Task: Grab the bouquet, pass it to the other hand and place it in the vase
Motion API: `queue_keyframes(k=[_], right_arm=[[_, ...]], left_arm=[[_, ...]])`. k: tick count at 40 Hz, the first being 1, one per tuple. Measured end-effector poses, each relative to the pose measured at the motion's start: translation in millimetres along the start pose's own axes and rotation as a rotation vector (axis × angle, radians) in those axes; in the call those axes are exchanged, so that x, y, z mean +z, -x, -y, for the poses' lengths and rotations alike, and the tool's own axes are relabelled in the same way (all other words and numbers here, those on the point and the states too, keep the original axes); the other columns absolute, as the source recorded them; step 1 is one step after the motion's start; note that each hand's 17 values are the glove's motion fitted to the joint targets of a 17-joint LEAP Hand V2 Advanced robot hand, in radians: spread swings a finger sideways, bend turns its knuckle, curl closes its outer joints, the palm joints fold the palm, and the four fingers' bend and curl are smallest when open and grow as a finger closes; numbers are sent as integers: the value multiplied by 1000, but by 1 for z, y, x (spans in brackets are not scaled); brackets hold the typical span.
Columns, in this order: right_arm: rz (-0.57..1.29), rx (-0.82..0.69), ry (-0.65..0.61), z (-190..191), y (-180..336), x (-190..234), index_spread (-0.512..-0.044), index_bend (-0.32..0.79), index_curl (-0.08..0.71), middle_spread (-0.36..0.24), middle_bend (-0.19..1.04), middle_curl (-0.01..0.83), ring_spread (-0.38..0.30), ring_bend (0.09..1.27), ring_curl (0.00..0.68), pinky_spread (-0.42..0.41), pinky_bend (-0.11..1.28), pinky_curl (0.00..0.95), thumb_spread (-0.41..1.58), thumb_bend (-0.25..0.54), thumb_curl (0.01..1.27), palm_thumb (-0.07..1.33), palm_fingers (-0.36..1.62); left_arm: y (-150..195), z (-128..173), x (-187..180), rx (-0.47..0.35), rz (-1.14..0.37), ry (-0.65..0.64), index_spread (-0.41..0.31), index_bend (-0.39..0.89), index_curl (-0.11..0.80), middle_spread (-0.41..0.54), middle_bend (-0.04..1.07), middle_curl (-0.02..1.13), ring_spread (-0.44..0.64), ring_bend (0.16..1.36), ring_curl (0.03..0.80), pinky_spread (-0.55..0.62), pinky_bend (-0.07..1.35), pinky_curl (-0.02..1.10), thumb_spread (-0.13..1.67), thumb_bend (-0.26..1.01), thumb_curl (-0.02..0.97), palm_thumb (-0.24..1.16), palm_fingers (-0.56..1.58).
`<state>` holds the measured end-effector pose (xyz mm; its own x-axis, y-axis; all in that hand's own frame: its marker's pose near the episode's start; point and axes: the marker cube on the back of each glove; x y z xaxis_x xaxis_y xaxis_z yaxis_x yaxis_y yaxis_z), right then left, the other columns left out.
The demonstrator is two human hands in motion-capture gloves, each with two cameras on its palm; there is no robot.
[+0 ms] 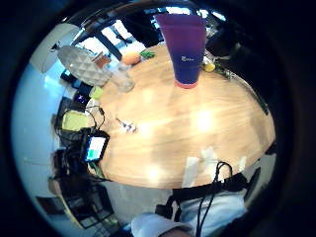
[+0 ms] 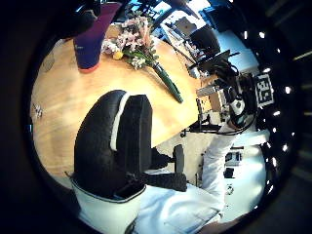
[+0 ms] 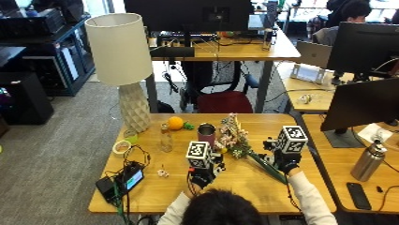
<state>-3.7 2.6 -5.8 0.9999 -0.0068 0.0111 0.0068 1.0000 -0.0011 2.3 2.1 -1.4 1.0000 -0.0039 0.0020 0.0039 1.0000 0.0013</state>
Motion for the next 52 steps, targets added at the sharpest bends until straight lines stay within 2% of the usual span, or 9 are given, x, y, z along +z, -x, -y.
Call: queue_keyframes(k=[1, 6, 16, 24, 29, 35, 38, 48, 52], right_arm=[[2, 1, 0, 0, 0, -1, -141, 37, 4, 9, 276, 78, 59, 429, 86, 120, 498, 110, 427, 174, 54, 281, 642], [21, 41, 4, 3, 0, -17, -205, 43, 55, 22, 293, 151, 100, 511, 197, 191, 586, 220, 732, 177, 87, 322, 576], [22, 174, 15, 35, -31, -23, -201, 14, 36, 43, 331, 242, 120, 657, 288, 232, 692, 299, 988, 115, 138, 336, 569], [27, 287, 67, 60, -62, -1, -180, 21, 25, 49, 376, 296, 83, 698, 320, 211, 730, 325, 1048, 69, 178, 362, 573], [54, 332, 176, 70, -85, 50, -165, 29, 25, 45, 385, 319, 55, 717, 337, 189, 749, 338, 1056, 45, 201, 389, 577], [89, 332, 369, 6, -43, 57, -151, 32, 27, 45, 397, 341, 10, 721, 345, 159, 758, 346, 1056, 20, 226, 424, 572], [93, 344, 423, -6, -37, 76, -148, 33, 28, 39, 404, 352, -10, 719, 351, 145, 759, 349, 1054, 8, 237, 442, 561], [13, 387, 362, -2, -45, 125, -143, 54, 43, 1, 427, 380, -46, 707, 359, 112, 738, 349, 1046, -10, 269, 507, 557], [10, 370, 386, -6, -42, 137, -161, 128, 79, -14, 433, 390, -60, 671, 354, 95, 676, 338, 1041, 3, 286, 567, 581]], left_arm=[[0, -1, 0, 0, 2, 1, -59, 284, 90, 20, 164, 40, 57, 416, 81, 77, 344, 73, 452, 93, 35, 147, 641], [-7, -10, -3, 2, 23, 5, -85, 268, 163, 35, 153, 123, 96, 451, 175, 117, 366, 168, 775, 88, 70, 158, 581], [-12, -14, 3, 36, 43, -19, -100, 238, 251, 54, 144, 169, 127, 468, 226, 163, 363, 231, 1067, 54, 131, 161, 543], [-13, -25, -1, 33, 28, -1, -104, 220, 300, 59, 141, 188, 135, 471, 246, 174, 357, 261, 1153, 22, 167, 166, 532], [-13, -28, -2, 31, 14, -4, -108, 212, 324, 61, 141, 197, 138, 467, 253, 177, 353, 276, 1180, 3, 186, 170, 528], [-13, -31, -2, 28, 10, 18, -110, 200, 347, 62, 142, 206, 144, 465, 261, 179, 346, 290, 1198, -12, 204, 173, 527], [-14, -31, -1, 39, 6, 21, -111, 199, 358, 62, 145, 211, 146, 461, 264, 179, 341, 295, 1203, -14, 212, 172, 529], [-13, -34, 5, 29, -7, 66, -112, 189, 383, 62, 142, 222, 149, 456, 274, 181, 331, 313, 1215, -16, 231, 170, 527], [-5, -28, 9, 21, -5, 46, -112, 187, 389, 62, 142, 226, 152, 456, 277, 181, 328, 319, 1217, -16, 236, 169, 526]])
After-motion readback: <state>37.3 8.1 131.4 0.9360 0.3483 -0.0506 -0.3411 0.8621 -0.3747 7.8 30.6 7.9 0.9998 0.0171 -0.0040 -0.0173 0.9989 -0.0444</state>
